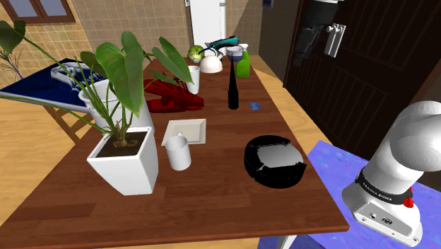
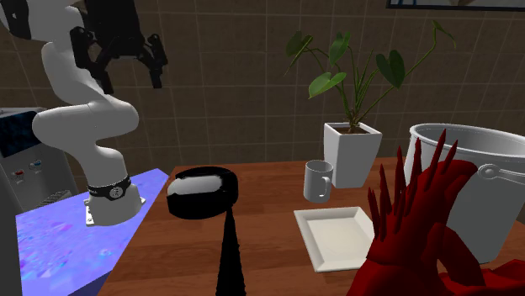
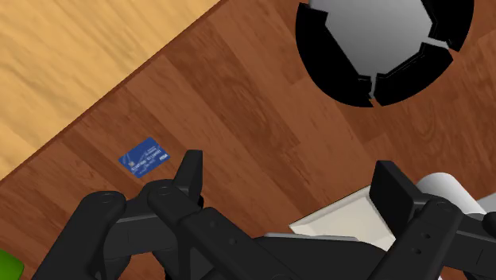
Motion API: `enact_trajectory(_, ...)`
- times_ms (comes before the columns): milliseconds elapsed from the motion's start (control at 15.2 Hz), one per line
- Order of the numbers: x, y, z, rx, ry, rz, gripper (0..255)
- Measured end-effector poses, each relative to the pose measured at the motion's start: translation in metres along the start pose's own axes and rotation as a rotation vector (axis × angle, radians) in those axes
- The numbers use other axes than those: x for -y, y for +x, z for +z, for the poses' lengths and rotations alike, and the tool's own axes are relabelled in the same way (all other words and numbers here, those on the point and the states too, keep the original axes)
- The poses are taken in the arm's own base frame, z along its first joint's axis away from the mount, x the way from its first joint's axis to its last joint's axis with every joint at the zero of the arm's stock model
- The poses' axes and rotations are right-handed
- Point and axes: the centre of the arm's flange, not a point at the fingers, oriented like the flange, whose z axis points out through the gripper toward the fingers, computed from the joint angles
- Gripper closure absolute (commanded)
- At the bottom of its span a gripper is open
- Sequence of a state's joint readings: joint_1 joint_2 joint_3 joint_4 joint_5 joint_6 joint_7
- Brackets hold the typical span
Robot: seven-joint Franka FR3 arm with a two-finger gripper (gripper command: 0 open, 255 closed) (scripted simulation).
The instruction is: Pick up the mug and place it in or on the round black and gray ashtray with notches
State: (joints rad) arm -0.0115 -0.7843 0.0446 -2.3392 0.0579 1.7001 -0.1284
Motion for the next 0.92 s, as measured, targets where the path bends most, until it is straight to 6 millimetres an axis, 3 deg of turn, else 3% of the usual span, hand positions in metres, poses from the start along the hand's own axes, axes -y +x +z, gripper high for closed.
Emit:
enact_trajectory(198,0.012,0.009,0.007,0.003,-0.001,-0.001,0)
enact_trajectory(924,0.116,0.080,0.075,0.023,-0.011,-0.010,0)
